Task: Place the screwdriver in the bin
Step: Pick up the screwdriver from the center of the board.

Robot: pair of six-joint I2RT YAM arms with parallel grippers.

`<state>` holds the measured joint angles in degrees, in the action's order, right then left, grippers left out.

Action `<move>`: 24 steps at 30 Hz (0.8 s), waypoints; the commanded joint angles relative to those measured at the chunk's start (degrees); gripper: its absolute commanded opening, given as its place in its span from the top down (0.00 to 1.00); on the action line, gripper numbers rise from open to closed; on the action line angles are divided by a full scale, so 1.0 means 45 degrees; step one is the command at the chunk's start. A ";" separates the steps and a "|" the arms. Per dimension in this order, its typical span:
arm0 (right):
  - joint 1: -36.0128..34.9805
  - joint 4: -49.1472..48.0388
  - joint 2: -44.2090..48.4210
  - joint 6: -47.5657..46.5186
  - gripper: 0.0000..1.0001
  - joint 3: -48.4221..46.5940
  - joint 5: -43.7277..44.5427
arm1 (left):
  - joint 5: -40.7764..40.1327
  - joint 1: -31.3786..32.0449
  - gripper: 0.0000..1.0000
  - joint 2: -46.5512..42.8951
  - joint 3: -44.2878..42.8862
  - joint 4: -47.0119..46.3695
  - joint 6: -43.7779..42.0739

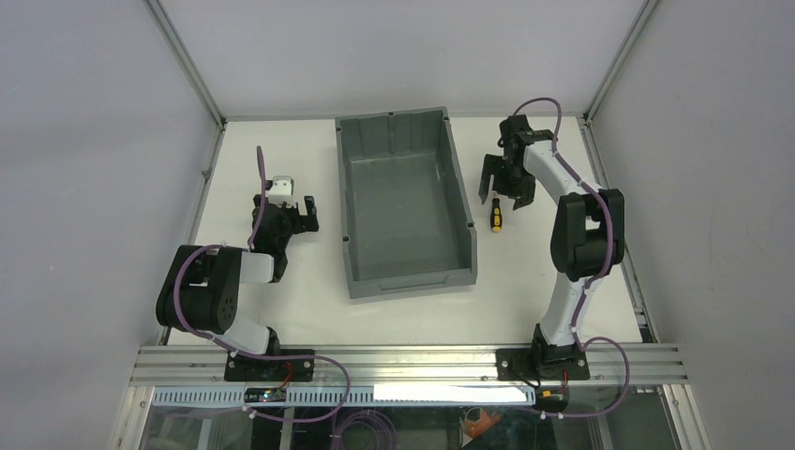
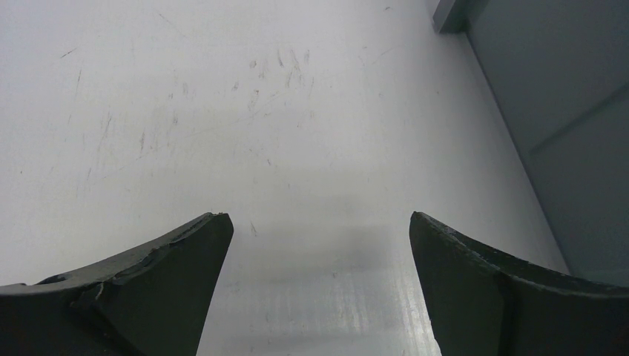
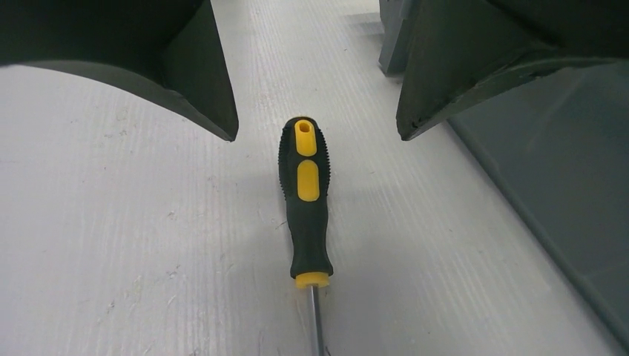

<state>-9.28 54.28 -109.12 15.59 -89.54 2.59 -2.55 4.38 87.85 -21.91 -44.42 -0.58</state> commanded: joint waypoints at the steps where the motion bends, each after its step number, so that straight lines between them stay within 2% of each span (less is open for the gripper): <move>1: 0.0070 -0.0705 -0.0261 0.0273 0.19 0.0387 -0.0051 | 0.0195 -0.0132 0.01 -0.0368 -0.0014 -0.0362 0.0106; 11: 0.0070 -0.1037 -0.0782 0.0266 0.29 0.1108 0.0259 | 0.0195 -0.0134 0.01 -0.0363 -0.0014 -0.0361 0.0100; 24: 0.0070 -0.1276 -0.1346 0.0171 0.56 0.1303 0.0457 | 0.0195 -0.0134 0.01 -0.0361 -0.0013 -0.0353 0.0096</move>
<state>-9.28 50.02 -114.87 16.19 -83.77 3.75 -2.57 4.38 87.85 -21.91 -44.42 -0.58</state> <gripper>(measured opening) 0.470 0.992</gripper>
